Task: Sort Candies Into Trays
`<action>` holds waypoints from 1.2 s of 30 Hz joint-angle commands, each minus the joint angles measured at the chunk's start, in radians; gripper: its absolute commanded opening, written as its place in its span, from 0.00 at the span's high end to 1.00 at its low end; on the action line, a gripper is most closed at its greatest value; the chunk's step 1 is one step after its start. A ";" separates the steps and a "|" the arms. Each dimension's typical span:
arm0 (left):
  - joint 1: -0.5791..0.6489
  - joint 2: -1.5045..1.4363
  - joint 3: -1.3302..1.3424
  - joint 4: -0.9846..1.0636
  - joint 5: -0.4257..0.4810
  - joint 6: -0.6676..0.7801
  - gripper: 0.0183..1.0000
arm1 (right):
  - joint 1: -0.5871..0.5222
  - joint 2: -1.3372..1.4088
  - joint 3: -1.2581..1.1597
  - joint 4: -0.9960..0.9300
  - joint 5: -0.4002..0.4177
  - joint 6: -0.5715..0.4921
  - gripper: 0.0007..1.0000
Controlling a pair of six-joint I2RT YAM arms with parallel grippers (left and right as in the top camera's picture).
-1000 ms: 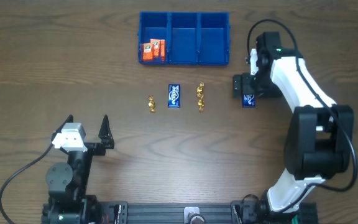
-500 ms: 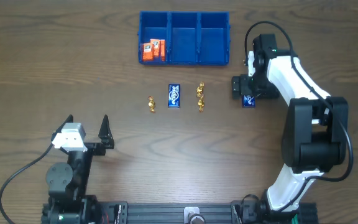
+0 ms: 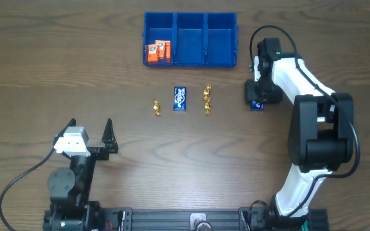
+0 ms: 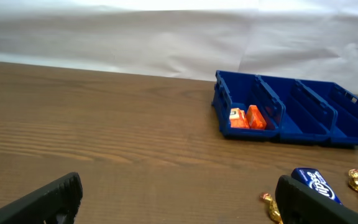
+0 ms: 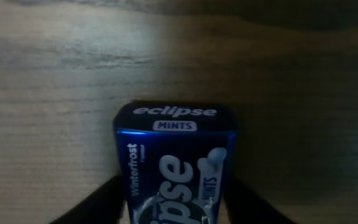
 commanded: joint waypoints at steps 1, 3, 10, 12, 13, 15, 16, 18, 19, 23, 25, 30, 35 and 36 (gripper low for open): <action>0.004 -0.006 -0.026 -0.023 0.020 -0.007 0.00 | 0.003 0.003 0.011 0.001 0.013 0.007 0.86; 0.004 -0.006 -0.026 -0.023 0.020 -0.007 0.00 | 0.003 0.003 0.011 0.001 0.013 0.010 0.88; 0.004 -0.006 -0.026 -0.023 0.020 -0.007 0.00 | 0.027 -0.042 0.046 -0.013 0.013 0.034 0.93; 0.004 -0.006 -0.026 -0.023 0.020 -0.007 0.00 | 0.056 -0.089 0.108 -0.039 0.017 0.047 0.93; 0.004 -0.006 -0.026 -0.023 0.020 -0.007 0.00 | 0.070 -0.102 0.137 -0.049 0.029 0.063 0.94; 0.004 -0.006 -0.026 -0.023 0.020 -0.007 0.00 | 0.112 -0.123 0.236 -0.086 0.070 0.105 0.94; 0.004 -0.006 -0.026 -0.023 0.020 -0.007 0.00 | 0.137 -0.123 0.297 -0.111 0.090 0.124 0.94; 0.004 -0.006 -0.026 -0.023 0.020 -0.007 0.00 | 0.196 -0.122 0.416 -0.137 0.134 0.165 0.94; 0.004 -0.006 -0.026 -0.023 0.020 -0.007 0.00 | 0.216 -0.122 0.447 -0.136 0.149 0.176 0.95; 0.004 -0.006 -0.026 -0.023 0.020 -0.007 0.00 | 0.319 -0.112 0.585 -0.106 0.217 0.241 0.96; 0.004 -0.006 -0.026 -0.023 0.020 -0.007 0.00 | 0.351 -0.096 0.623 -0.080 0.221 0.252 0.96; 0.004 -0.006 -0.026 -0.023 0.020 -0.007 0.00 | 0.409 -0.023 0.663 0.010 0.279 0.296 0.96; 0.004 -0.006 -0.026 -0.023 0.020 -0.007 0.00 | 0.435 0.068 0.667 0.089 0.299 0.301 0.96; 0.004 -0.006 -0.026 -0.023 0.020 -0.007 0.00 | 0.438 0.080 0.668 0.094 0.299 0.307 0.96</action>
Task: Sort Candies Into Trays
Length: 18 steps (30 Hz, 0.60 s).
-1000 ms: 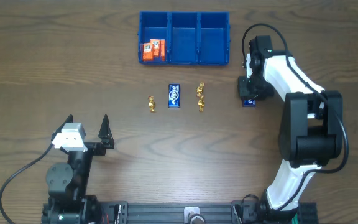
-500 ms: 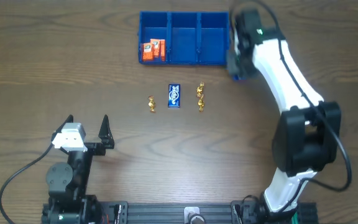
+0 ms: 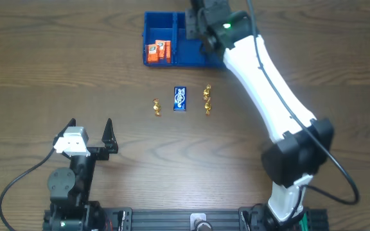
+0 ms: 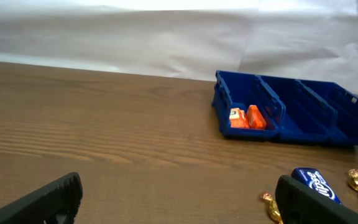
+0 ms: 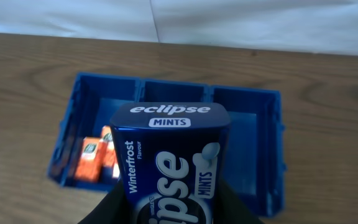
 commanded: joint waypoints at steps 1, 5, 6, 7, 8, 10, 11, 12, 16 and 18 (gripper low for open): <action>0.004 -0.006 -0.026 -0.023 0.020 -0.007 0.00 | 0.024 0.116 0.015 0.039 0.059 0.062 0.96; 0.004 -0.006 -0.026 -0.023 0.020 -0.007 0.00 | 0.025 0.171 0.015 0.056 0.060 0.064 0.96; 0.004 -0.006 -0.026 -0.023 0.020 -0.007 0.00 | 0.025 0.180 0.015 0.057 0.060 0.064 0.96; 0.004 -0.006 -0.026 -0.023 0.020 -0.007 0.00 | 0.025 0.189 0.015 0.058 0.060 0.064 0.96; 0.004 -0.006 -0.026 -0.023 0.020 -0.007 0.00 | 0.025 0.196 0.015 0.060 0.060 0.064 0.96; 0.004 -0.006 -0.026 -0.023 0.020 -0.007 0.00 | 0.026 0.212 0.015 0.068 0.059 0.064 0.96; 0.004 -0.006 -0.026 -0.023 0.020 -0.007 0.00 | 0.026 0.218 0.015 0.070 0.059 0.064 0.96; 0.004 -0.006 -0.026 -0.023 0.020 -0.007 0.00 | 0.026 0.227 0.015 0.076 0.059 0.064 0.96; 0.004 -0.006 -0.026 -0.023 0.020 -0.007 0.00 | 0.027 0.248 0.015 0.092 0.056 0.071 0.96; 0.004 -0.006 -0.026 -0.023 0.020 -0.007 0.00 | 0.028 0.251 0.015 0.097 0.056 0.080 0.96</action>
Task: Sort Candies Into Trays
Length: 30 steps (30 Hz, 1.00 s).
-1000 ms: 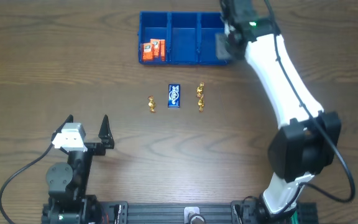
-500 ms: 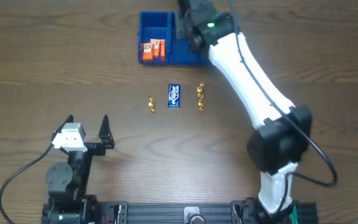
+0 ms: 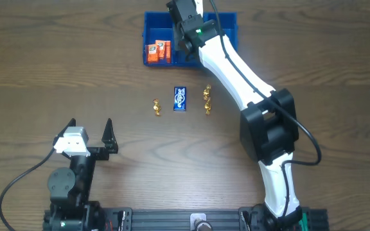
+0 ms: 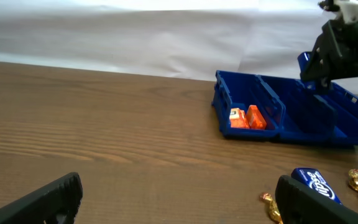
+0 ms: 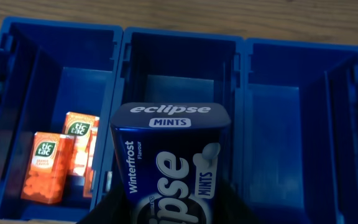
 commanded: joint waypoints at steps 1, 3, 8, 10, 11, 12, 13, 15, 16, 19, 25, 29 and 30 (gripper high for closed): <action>0.004 -0.006 -0.026 -0.023 0.020 -0.007 0.00 | 0.003 0.027 0.015 0.013 0.018 0.033 0.96; 0.004 -0.006 -0.026 -0.023 0.020 -0.007 0.00 | 0.003 0.027 0.015 0.021 0.018 0.033 0.96; 0.004 -0.006 -0.026 -0.023 0.020 -0.007 0.00 | 0.005 0.027 0.015 0.028 0.021 0.033 0.95; 0.004 -0.006 -0.026 -0.023 0.020 -0.007 0.00 | 0.005 0.027 0.015 0.027 0.021 0.034 0.53; 0.004 -0.006 -0.026 -0.023 0.020 -0.007 0.00 | 0.005 0.027 0.015 0.027 0.021 0.034 0.09; 0.004 -0.006 -0.026 -0.023 0.020 -0.007 0.00 | 0.005 0.027 0.015 0.027 0.021 0.037 0.00; 0.004 -0.006 -0.026 -0.023 0.020 -0.007 0.00 | 0.005 0.027 0.015 0.027 0.021 0.037 0.00; 0.004 -0.006 -0.026 -0.023 0.020 -0.007 0.00 | 0.005 0.027 0.015 0.026 0.021 0.042 0.00; 0.004 -0.006 -0.026 -0.023 0.020 -0.007 0.00 | 0.005 0.027 0.015 0.023 0.021 0.055 0.00; 0.004 -0.006 -0.026 -0.023 0.020 -0.007 0.00 | 0.005 0.023 0.018 0.011 0.017 0.059 0.00; 0.004 -0.006 -0.026 -0.023 0.020 -0.007 0.00 | 0.020 -0.061 0.047 -0.124 0.013 0.060 0.00; 0.004 -0.006 -0.026 -0.023 0.020 -0.007 0.00 | 0.086 -0.145 0.047 -0.326 0.006 0.166 0.00; 0.004 -0.006 -0.026 -0.023 0.020 -0.007 0.00 | 0.109 -0.152 0.047 -0.381 -0.005 0.203 0.00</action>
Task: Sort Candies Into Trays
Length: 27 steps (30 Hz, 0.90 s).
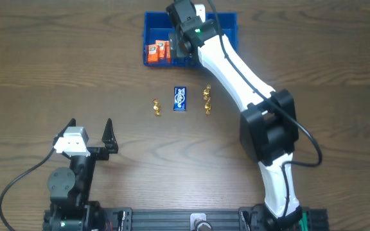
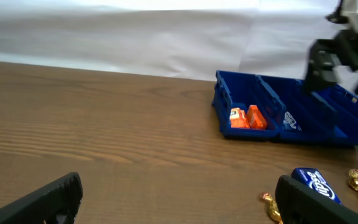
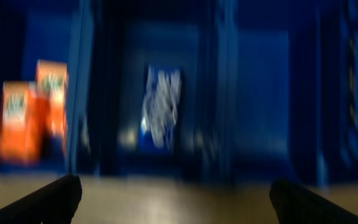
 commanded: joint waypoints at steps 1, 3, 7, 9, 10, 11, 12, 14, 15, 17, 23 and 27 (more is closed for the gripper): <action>0.004 -0.006 -0.026 -0.023 0.020 -0.007 0.00 | 0.110 -0.121 0.032 -0.183 -0.029 0.160 0.00; 0.004 -0.006 -0.026 -0.023 0.020 -0.007 0.00 | 0.159 -0.110 0.023 -0.251 -0.058 0.210 0.00; 0.004 -0.006 -0.026 -0.023 0.020 -0.007 0.00 | 0.198 -0.095 -0.058 -0.246 -0.059 0.229 0.00; 0.004 -0.006 -0.026 -0.023 0.020 -0.007 0.00 | 0.198 -0.094 -0.134 -0.192 -0.082 0.232 0.00; 0.004 -0.006 -0.026 -0.023 0.020 -0.007 0.00 | 0.195 -0.094 -0.164 -0.165 -0.095 0.231 0.00; 0.004 -0.006 -0.026 -0.023 0.020 -0.007 0.00 | 0.192 -0.094 -0.196 -0.135 -0.105 0.232 0.00; 0.004 -0.006 -0.026 -0.023 0.020 -0.007 0.00 | 0.190 -0.094 -0.227 -0.105 -0.111 0.232 0.00; 0.004 -0.006 -0.026 -0.023 0.020 -0.007 0.00 | 0.189 -0.094 -0.288 -0.043 -0.117 0.232 0.00; 0.004 -0.006 -0.026 -0.023 0.020 -0.007 0.00 | 0.189 -0.093 -0.311 -0.017 -0.117 0.232 0.00; 0.004 -0.006 -0.026 -0.023 0.020 -0.007 0.00 | 0.189 -0.093 -0.350 0.031 -0.117 0.232 0.00; 0.004 -0.006 -0.026 -0.023 0.020 -0.007 0.00 | 0.190 -0.079 -0.430 0.128 -0.105 0.246 0.00; 0.004 -0.006 -0.026 -0.023 0.020 -0.007 0.00 | 0.190 -0.044 -0.430 0.134 -0.106 0.247 0.00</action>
